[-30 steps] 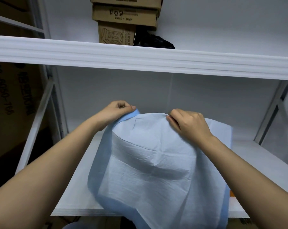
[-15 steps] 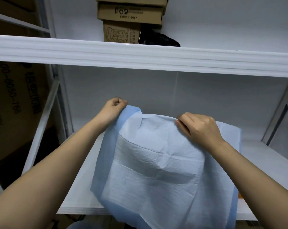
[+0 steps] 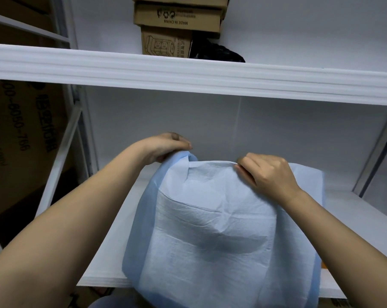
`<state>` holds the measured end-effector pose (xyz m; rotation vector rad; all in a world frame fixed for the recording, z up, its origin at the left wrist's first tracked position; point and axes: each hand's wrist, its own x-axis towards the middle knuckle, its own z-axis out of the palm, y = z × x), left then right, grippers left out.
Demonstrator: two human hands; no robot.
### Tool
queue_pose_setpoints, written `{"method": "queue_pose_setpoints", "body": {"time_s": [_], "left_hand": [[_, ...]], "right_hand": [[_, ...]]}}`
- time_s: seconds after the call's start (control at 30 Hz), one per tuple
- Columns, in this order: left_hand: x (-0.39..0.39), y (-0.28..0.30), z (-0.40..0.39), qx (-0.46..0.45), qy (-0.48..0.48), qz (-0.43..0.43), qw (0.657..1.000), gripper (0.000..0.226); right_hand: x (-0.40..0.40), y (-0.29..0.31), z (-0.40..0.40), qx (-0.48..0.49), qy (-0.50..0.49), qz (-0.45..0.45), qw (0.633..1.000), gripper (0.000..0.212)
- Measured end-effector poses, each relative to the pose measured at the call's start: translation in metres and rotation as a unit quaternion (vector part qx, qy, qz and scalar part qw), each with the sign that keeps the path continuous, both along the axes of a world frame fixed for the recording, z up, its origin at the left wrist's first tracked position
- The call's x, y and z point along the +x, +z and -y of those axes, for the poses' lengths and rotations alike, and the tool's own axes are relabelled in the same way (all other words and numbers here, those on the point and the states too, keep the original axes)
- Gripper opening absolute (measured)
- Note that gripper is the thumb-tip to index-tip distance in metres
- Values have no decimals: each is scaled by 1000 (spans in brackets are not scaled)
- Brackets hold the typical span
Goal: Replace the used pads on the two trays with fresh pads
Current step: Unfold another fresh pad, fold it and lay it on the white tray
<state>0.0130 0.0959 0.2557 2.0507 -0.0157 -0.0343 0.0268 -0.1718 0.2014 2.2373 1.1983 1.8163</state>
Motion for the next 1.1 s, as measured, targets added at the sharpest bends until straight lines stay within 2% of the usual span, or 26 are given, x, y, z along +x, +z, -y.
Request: {"method": "queue_pose_setpoints", "body": {"time_s": [0.07,0.17,0.37,0.6,0.8,0.93,1.03,1.1], "left_hand": [[0,-1,2,-10,-2,2,1000,9],[2,-3,-3,-81,48,50,994,9],[-2,-7,-14,-245,172,128,946,20],[-13,-2,-26,-241,256,232,907,18],[-20,-5,-38,-223,236,213,922,11],[-24,-8,-47,-215,151,136,955,14],[-27,-11,-54,-156,108,117,975,9],[-28,-10,-56,-164,103,132,972,6]], "right_hand": [[-1,1,1,-2,1,-1,1000,32],[0,2,5,6,-5,-5,1000,31],[-2,8,6,67,-4,-49,997,29],[-11,16,3,96,-10,-154,983,29],[-8,19,6,113,5,-277,954,29],[-3,25,6,139,40,-377,915,17],[1,28,5,135,45,-400,906,13],[2,29,4,140,43,-406,902,11]]}}
